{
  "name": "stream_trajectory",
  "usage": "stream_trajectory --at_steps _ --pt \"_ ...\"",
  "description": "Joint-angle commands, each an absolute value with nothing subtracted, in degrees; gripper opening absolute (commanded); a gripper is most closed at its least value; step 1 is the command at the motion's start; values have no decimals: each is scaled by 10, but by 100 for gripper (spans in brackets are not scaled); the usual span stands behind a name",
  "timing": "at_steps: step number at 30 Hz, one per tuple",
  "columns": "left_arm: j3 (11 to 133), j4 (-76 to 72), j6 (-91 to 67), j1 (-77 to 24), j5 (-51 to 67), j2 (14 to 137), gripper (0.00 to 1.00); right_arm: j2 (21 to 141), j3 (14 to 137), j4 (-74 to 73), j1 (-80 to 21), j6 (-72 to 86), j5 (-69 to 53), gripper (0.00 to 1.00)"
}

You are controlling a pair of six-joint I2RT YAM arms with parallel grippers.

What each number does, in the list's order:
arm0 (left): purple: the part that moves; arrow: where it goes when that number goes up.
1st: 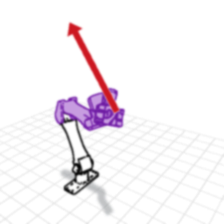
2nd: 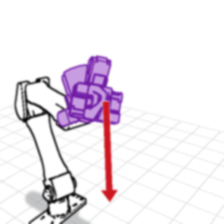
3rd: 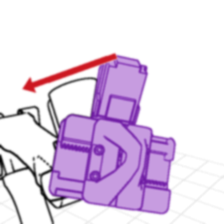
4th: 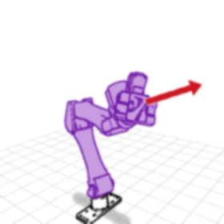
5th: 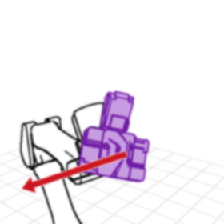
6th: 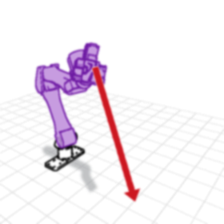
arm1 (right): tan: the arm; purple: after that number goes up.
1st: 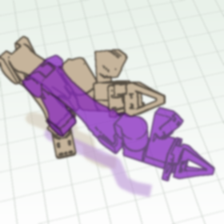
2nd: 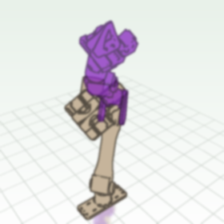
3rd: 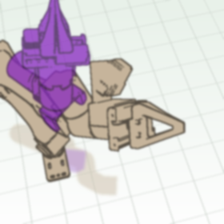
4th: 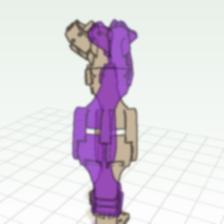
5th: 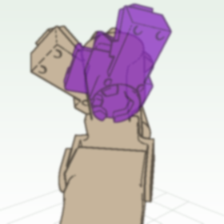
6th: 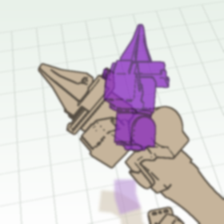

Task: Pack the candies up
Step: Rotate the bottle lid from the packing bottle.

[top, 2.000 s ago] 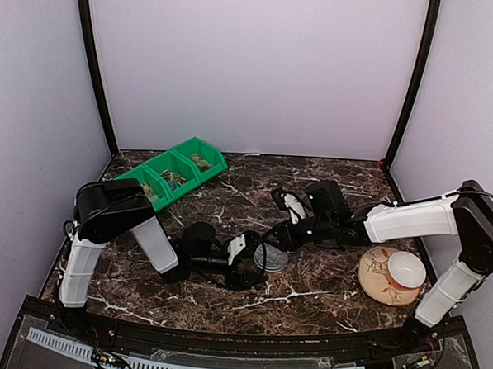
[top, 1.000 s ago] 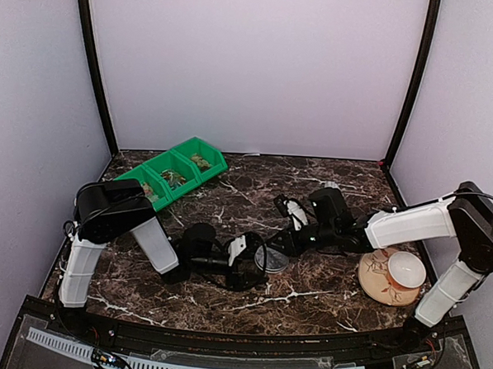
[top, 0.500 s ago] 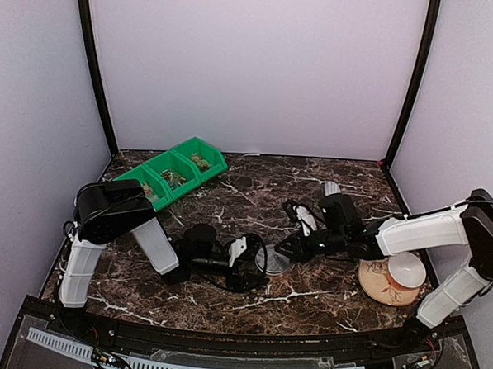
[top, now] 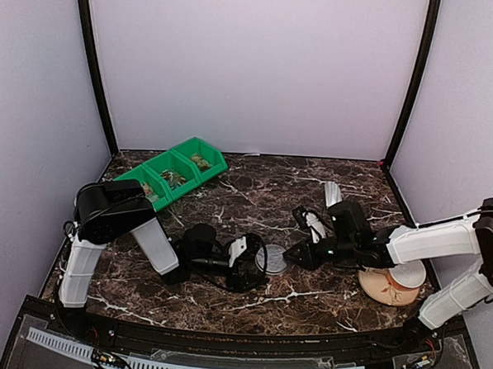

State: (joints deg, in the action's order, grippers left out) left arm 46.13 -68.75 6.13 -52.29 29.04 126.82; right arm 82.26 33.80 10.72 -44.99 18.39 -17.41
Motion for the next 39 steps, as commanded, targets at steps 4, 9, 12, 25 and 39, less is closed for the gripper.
stream_trajectory --at_steps 4,9,12,25,39 --pt "445 -611 23 -515 247 1277 77 781 321 74 -472 203 -188 19" --pt "446 -610 23 -515 248 1277 80 758 318 47 -484 204 -170 21" --pt "447 -608 25 -515 254 1278 82 741 319 30 -485 197 -153 26" --pt "451 -604 31 -515 280 1282 91 759 451 -63 -480 115 -54 78" --pt "450 -604 35 -515 295 1283 87 943 604 -98 -459 64 -133 61"
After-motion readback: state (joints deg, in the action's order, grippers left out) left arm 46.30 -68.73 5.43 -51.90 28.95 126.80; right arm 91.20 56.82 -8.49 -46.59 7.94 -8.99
